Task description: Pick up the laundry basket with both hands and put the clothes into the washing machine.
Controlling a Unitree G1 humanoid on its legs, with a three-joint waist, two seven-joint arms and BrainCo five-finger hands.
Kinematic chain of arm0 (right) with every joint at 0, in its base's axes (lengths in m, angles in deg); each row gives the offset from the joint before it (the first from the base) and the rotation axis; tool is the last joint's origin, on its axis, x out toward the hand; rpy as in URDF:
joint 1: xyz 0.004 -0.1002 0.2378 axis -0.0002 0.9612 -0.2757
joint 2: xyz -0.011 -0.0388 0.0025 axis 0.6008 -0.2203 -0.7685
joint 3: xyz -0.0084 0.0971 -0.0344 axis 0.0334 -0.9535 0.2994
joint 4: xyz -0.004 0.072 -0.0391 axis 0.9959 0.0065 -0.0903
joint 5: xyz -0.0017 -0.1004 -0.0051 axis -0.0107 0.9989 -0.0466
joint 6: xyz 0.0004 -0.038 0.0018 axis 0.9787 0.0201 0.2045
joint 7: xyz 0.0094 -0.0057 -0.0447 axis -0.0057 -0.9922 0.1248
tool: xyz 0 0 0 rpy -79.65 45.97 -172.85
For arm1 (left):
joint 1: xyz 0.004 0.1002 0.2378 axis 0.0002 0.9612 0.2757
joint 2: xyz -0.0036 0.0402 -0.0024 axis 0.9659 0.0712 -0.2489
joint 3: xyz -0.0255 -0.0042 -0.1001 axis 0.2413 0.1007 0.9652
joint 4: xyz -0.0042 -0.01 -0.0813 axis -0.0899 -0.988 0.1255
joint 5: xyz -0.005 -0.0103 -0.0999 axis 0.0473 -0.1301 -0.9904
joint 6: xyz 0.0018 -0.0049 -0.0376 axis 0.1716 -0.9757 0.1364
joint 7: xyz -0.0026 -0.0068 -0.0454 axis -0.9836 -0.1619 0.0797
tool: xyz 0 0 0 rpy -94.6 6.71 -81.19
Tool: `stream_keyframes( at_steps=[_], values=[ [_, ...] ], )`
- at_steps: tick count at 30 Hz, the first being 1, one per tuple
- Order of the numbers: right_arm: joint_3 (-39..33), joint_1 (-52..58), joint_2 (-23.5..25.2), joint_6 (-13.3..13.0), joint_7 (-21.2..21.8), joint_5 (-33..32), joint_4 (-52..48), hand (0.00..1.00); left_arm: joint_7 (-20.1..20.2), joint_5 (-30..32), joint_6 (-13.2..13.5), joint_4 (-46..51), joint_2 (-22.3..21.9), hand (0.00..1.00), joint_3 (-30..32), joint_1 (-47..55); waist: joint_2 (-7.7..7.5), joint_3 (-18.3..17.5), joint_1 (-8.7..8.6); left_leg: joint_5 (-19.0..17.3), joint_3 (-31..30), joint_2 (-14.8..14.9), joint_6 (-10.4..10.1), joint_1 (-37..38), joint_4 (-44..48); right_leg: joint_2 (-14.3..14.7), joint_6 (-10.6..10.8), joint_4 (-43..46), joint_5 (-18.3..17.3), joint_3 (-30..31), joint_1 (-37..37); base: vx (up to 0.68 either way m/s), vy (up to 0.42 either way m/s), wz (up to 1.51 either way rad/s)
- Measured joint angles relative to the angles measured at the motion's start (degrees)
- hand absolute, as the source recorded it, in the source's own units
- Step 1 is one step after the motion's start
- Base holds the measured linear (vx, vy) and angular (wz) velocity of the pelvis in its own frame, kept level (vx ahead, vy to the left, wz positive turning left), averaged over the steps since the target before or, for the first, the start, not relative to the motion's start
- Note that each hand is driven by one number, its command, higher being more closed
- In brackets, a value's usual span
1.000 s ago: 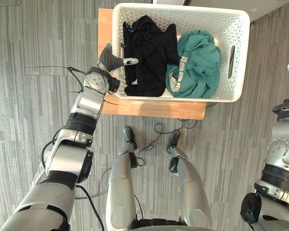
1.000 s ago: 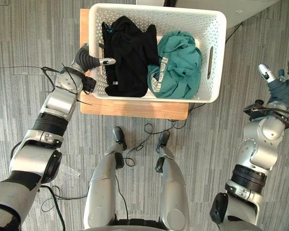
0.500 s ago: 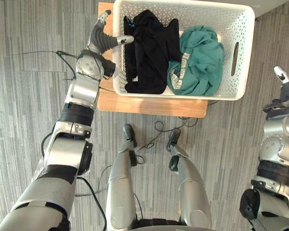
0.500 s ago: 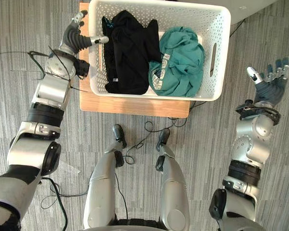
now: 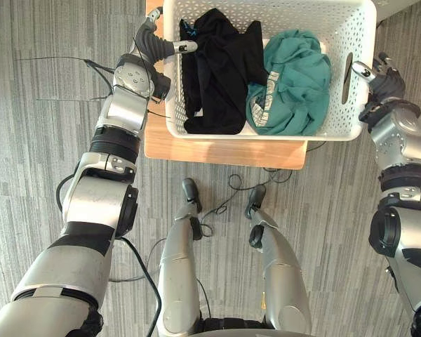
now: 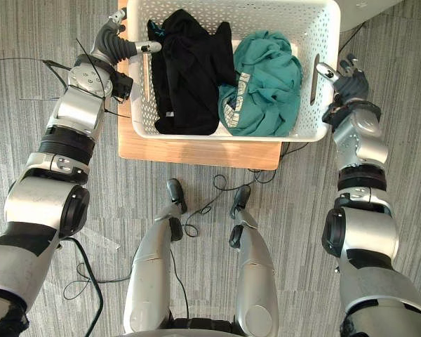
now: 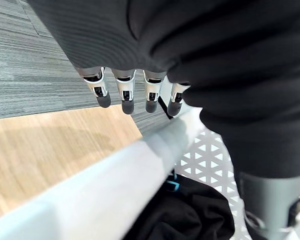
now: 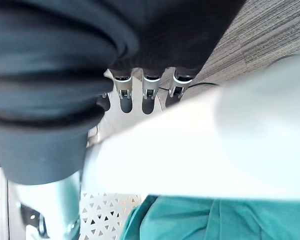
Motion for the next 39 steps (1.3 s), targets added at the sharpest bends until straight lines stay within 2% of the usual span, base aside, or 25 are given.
stream_keyframes(
  at_steps=[4, 7, 14, 19, 26, 33, 39],
  values=[
    [3.4, -2.0, 0.0, -0.2, -0.2, -4.4, 0.8, 0.0, -0.2, 0.0, 0.2, 0.0, 0.6, 0.0, 0.2, -0.1, 0.09, 0.0, 0.26, 0.0, 0.2, 0.3, 0.0, 0.0, 0.0, 0.3, -0.2, -0.2, 0.1, 0.0, -0.1, 0.03, -0.027, -0.05],
    [3.7, -2.5, 0.0, -0.6, -0.4, -8.9, 0.8, 0.0, -0.2, 0.0, 0.3, 0.0, 0.7, 0.0, 0.2, -0.1, 0.13, 0.0, 1.25, 0.0, 0.3, 0.6, -0.1, 0.0, 0.0, 0.7, -0.3, -0.4, 0.2, 0.1, -0.1, 0.03, -0.028, -0.04],
    [4.6, -6.2, -0.1, -0.9, -1.5, -12.2, 0.7, 0.0, 0.0, -0.4, 0.5, -0.7, 1.8, 0.0, -1.1, -0.1, 0.24, 0.0, 1.44, 0.4, 0.3, 1.0, -0.3, 0.0, -0.3, 1.1, -1.1, -1.4, 0.8, 0.0, 0.2, 0.0, 0.0, 0.0],
    [4.7, -8.6, -2.2, -0.9, -1.3, -14.0, 0.7, 0.0, 4.2, -0.4, 0.9, -2.5, 2.9, 0.0, -6.2, 0.0, 0.31, -0.1, 1.72, 0.7, -0.4, 1.4, -0.4, 0.0, -0.2, 1.7, -1.2, -2.4, 1.4, -0.5, 1.1, 0.01, -0.018, 0.03],
    [4.7, -9.6, -4.3, -1.0, -1.5, -18.3, 0.7, 0.0, 7.1, 0.2, 1.4, -4.5, 4.7, 0.0, -11.9, 0.0, 0.31, -0.1, 1.61, 0.7, -0.4, 1.7, -0.3, 0.2, 0.1, 2.1, -1.3, -3.5, 2.2, -0.7, 1.9, 0.01, -0.009, -0.01],
    [4.7, -9.6, -4.4, -1.4, -1.4, -18.0, 0.6, 0.0, 7.3, 0.1, 2.1, -4.4, 6.8, 0.0, -17.0, 0.0, 0.3, -0.1, 1.6, 0.7, -0.2, 2.0, -0.3, 0.1, 0.5, 2.3, -1.3, -3.9, 2.7, -0.7, 2.0, 0.01, -0.013, -0.03],
    [7.8, -7.5, -4.6, -1.3, 0.2, -13.1, 0.0, 0.0, 6.9, 0.1, 2.7, -3.1, 7.8, 0.0, -19.2, -0.1, 0.31, -0.1, 1.55, 0.7, -1.1, 2.1, -0.3, -0.9, 1.0, 2.4, -1.3, -3.8, 2.6, -1.2, 1.7, 0.01, -0.009, 0.03]
  ],
)
